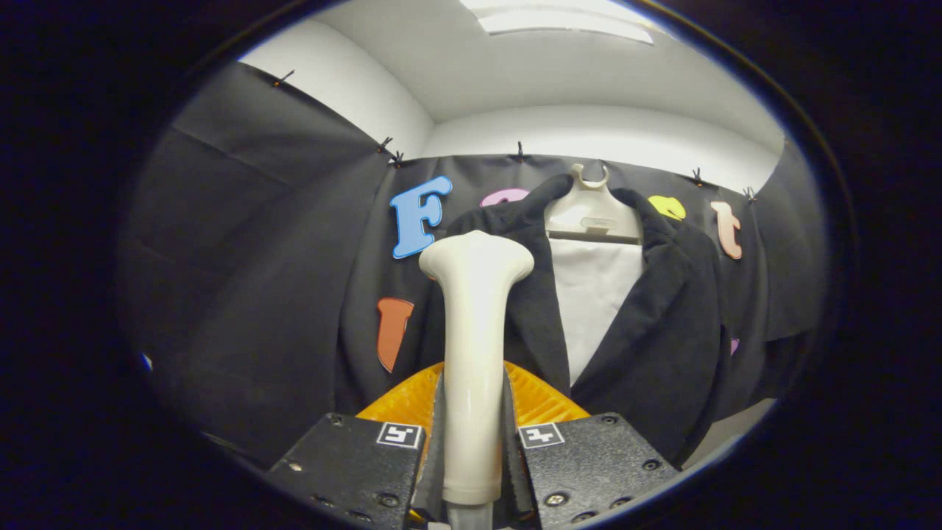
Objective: Iron the clothes twice with a garment steamer, once on the left side and once on the right side.
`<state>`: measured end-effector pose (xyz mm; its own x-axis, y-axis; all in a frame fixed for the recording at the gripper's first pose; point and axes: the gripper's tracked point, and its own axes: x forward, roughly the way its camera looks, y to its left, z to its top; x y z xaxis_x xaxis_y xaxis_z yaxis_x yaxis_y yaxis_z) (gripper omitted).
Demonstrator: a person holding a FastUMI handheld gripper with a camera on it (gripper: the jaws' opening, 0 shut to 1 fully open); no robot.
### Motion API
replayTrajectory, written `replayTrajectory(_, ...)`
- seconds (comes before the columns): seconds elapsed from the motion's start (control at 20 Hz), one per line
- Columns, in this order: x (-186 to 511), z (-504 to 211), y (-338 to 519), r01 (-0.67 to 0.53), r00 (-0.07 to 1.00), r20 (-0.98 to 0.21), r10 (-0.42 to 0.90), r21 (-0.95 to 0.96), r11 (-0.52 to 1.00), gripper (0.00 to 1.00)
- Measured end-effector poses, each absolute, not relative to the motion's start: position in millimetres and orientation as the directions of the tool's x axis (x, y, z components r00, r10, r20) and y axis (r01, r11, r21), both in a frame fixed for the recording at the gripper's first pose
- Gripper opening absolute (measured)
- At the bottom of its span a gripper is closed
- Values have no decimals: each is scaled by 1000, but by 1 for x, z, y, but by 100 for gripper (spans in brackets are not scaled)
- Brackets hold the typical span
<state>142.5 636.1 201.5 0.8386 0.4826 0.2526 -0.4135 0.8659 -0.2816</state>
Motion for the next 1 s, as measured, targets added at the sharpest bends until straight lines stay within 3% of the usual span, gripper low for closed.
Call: replayTrajectory(1.0, 116, 94, 577, -369, 908, 79, 411, -314, 875, 35)
